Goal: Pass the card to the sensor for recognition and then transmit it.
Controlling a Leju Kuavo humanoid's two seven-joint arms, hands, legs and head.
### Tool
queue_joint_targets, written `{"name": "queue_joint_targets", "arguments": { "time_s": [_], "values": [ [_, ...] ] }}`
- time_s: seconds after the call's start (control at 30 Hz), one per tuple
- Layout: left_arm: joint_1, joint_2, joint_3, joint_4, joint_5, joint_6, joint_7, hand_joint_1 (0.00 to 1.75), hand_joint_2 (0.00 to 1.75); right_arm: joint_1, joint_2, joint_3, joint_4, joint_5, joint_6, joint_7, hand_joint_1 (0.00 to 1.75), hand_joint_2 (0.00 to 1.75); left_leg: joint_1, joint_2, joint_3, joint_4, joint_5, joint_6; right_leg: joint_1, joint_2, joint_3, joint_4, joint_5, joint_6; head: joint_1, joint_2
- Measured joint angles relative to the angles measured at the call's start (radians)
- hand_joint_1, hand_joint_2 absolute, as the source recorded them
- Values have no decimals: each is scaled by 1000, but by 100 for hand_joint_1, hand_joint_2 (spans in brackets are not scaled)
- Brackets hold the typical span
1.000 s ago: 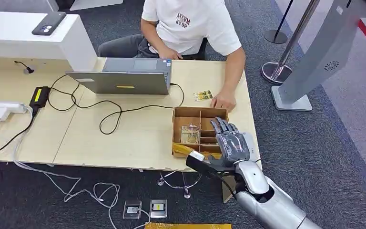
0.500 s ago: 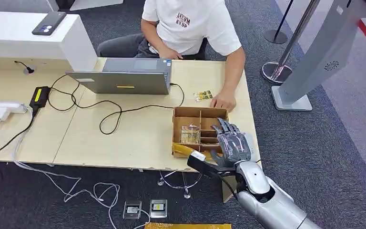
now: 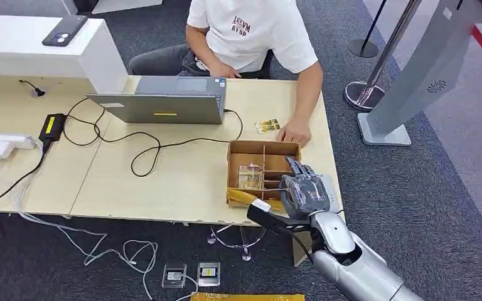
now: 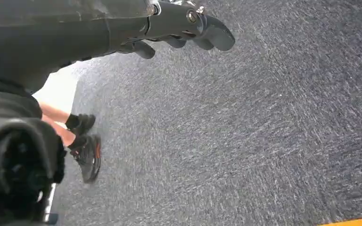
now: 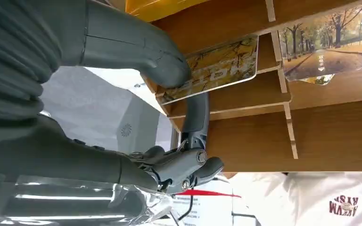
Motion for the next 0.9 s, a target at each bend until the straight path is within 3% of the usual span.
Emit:
{"name": "queue_joint_targets", "arguments": {
  "time_s": [0.37, 0.53, 0.77, 0.9],
  "values": [
    [-6, 0, 0, 0, 0, -11, 0, 0, 0, 0, 5, 0, 14, -7, -15, -3, 162, 175, 0, 0, 0, 0, 0, 0, 0, 0, 0, 0, 0, 0, 0, 0],
    [-6, 0, 0, 0, 0, -11, 0, 0, 0, 0, 5, 0, 16, -7, -21, -4, 175, 175, 0, 0, 0, 0, 0, 0, 0, 0, 0, 0, 0, 0, 0, 0],
    [-6, 0, -2, 0, 0, -8, 0, 0, 0, -15, 16, -3, 27, 2, -135, 0, 175, 175, 0, 0, 0, 0, 0, 0, 0, 0, 0, 0, 0, 0, 0, 0],
    [-6, 0, -3, 0, 0, -7, 1, 0, 0, -55, 22, -19, 27, 2, -166, 6, 175, 175, 0, 0, 0, 0, 0, 0, 0, 0, 0, 0, 0, 0, 0, 0]
  ]
}}
